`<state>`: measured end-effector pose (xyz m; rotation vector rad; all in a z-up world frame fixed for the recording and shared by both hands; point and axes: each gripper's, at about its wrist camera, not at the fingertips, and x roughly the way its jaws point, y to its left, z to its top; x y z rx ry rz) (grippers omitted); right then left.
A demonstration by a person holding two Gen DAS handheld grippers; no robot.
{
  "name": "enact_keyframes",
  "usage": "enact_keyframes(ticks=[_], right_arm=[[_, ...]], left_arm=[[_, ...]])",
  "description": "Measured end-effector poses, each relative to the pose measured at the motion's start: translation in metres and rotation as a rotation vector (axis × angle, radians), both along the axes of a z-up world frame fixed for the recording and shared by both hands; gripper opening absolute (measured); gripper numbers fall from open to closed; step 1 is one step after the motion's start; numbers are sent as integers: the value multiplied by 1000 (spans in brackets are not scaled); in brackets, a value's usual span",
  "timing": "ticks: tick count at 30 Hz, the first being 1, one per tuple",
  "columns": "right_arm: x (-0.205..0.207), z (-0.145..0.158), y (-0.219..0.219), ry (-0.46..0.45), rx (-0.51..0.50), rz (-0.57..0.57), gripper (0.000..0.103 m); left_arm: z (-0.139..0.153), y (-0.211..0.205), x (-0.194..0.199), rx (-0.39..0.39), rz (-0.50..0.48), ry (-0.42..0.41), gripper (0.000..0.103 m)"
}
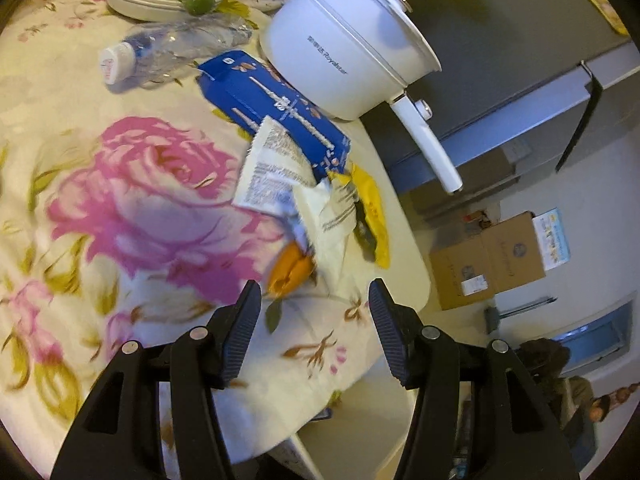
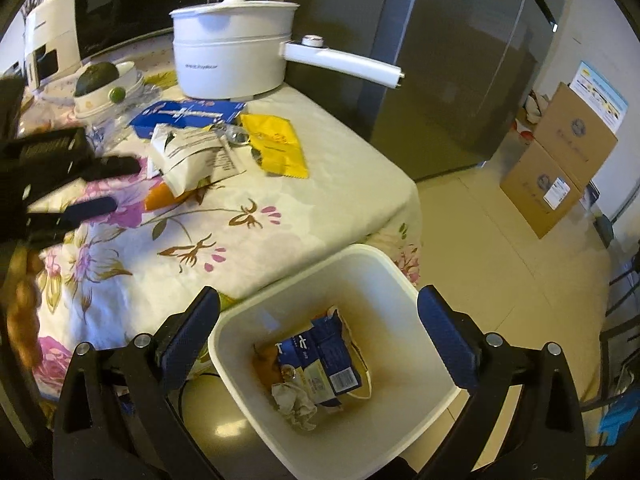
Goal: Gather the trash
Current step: 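Reach the left tool to the thin white plastic stick and grasp it, then grasp the yellow snack bag on the table with the right tool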
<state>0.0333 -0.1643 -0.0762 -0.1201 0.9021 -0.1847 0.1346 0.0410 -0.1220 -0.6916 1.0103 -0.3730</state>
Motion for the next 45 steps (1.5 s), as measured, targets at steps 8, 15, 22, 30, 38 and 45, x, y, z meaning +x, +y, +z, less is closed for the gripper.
enact_keyframes(ticks=[8, 15, 22, 30, 38, 45], right_arm=[[2, -5, -5, 20, -1, -20, 95], [8, -8, -1, 32, -7, -16, 95], [23, -5, 7, 27, -19, -13, 95], [73, 13, -5, 7, 40, -44, 95], [140, 6, -9, 16, 67, -19, 95], [183, -20, -5, 68, 97, 66, 93]], left_arm=[[-12, -17, 38, -73, -17, 13, 56], [-14, -29, 53, -41, -54, -19, 22], [12, -16, 37, -59, -55, -114, 1], [63, 13, 10, -88, -26, -240, 1], [81, 49, -9, -112, 21, -262, 1], [63, 55, -10, -88, 18, -220, 1]])
